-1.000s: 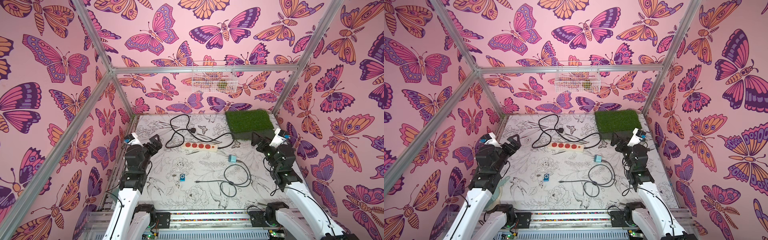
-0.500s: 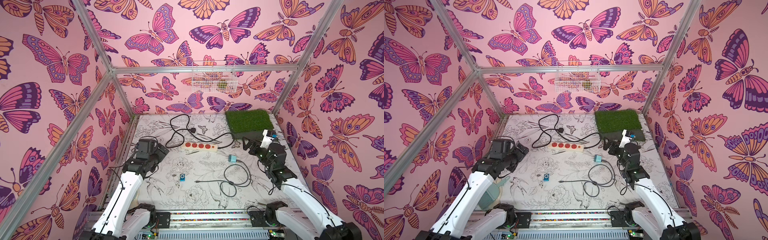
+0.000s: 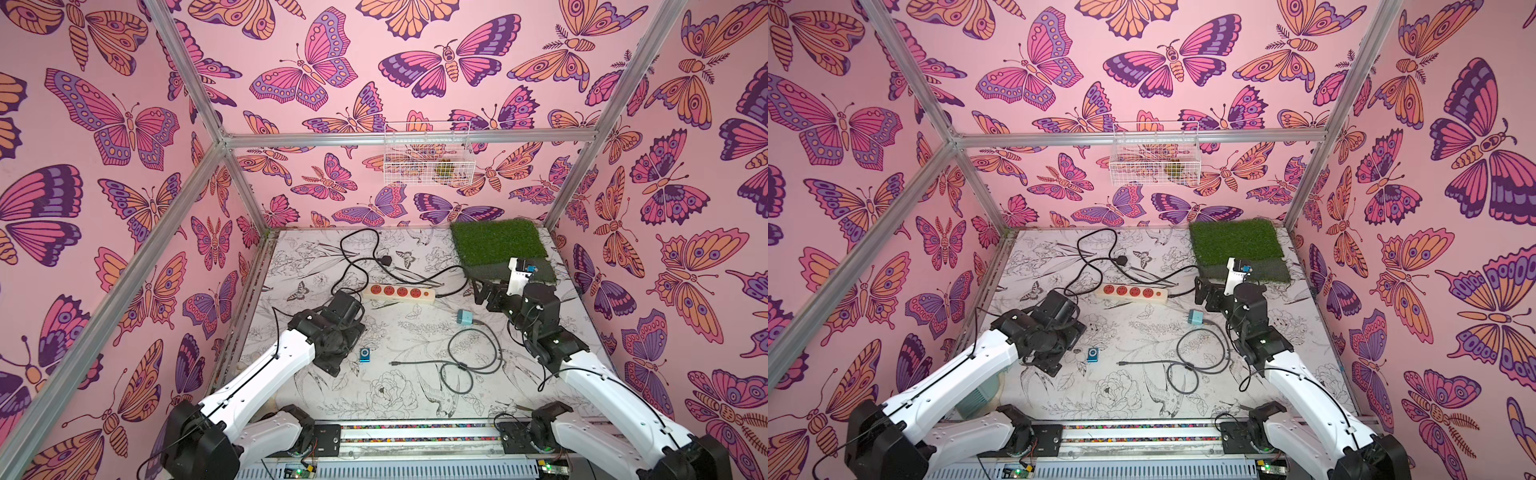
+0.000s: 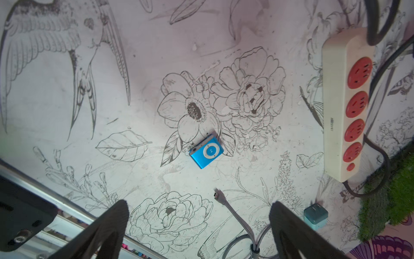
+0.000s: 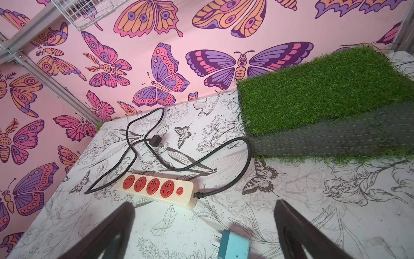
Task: Charge mp3
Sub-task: Pick up the MP3 player from the center of the board.
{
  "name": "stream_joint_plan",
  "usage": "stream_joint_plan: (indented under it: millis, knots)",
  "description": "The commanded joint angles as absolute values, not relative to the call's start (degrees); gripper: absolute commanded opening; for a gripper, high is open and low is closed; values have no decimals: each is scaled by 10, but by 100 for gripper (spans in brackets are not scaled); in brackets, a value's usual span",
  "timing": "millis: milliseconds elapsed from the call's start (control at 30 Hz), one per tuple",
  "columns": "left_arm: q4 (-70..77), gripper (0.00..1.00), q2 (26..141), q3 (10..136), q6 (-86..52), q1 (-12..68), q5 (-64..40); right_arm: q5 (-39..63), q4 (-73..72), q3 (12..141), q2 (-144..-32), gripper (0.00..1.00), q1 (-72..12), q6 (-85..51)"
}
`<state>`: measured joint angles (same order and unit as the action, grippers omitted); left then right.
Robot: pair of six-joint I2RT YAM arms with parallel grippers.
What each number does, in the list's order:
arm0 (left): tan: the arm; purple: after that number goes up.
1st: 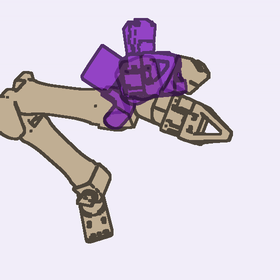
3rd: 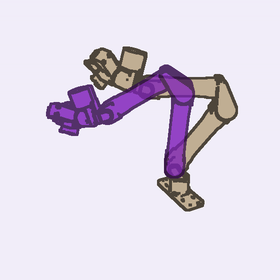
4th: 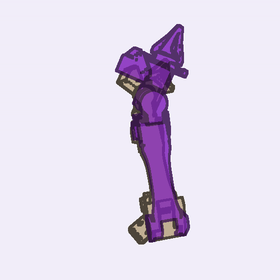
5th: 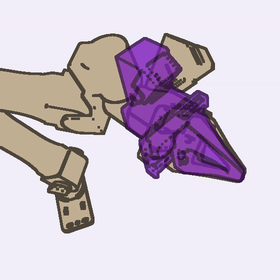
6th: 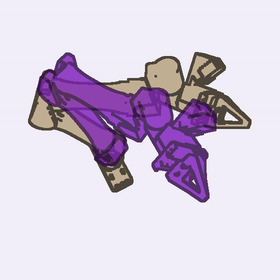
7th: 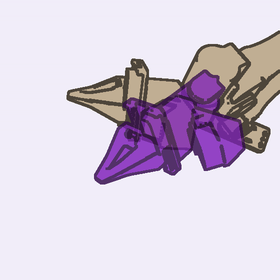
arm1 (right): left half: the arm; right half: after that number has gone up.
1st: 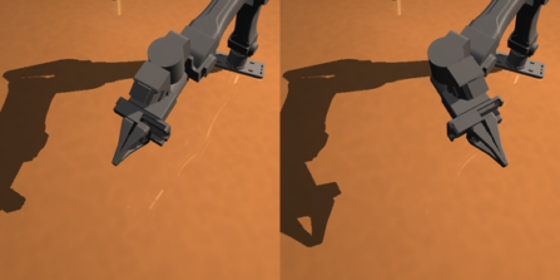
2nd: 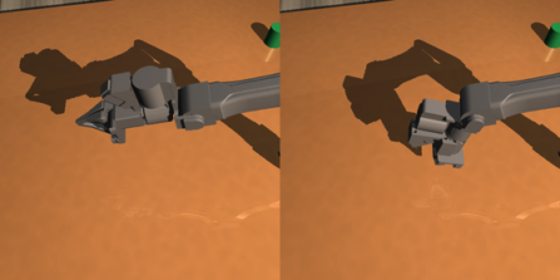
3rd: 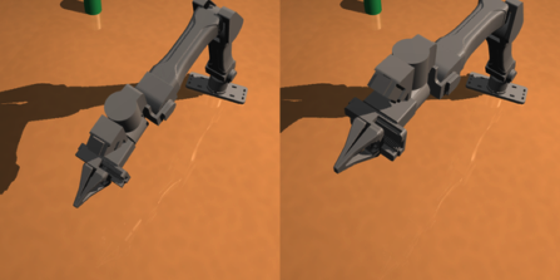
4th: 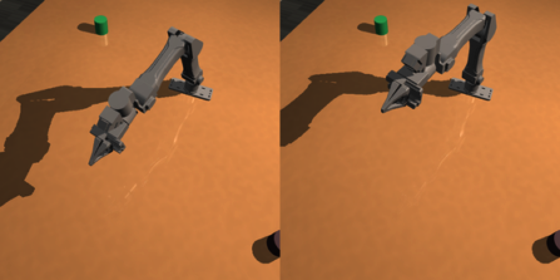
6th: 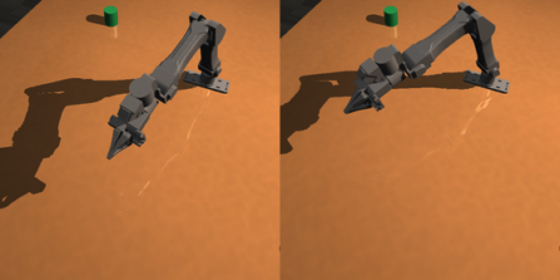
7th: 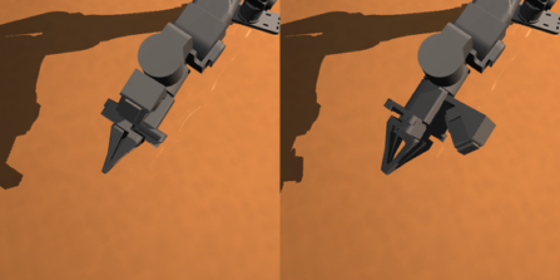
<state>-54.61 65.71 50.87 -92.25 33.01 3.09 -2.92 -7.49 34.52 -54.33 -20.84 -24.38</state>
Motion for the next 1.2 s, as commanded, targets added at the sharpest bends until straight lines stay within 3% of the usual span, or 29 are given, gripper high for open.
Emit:
stream_joint_plan:
  millis: [0,433,1167]
  knots:
    - [-596,100,683,527,-1013,360,55,-53,-47,376,-553,99,-232,-215]
    - [-550,95,763,534,-1112,402,86,-105,-9,409,-586,99,-311,-177]
    - [-366,84,838,446,-1154,405,61,-103,2,425,-592,99,-351,-160]
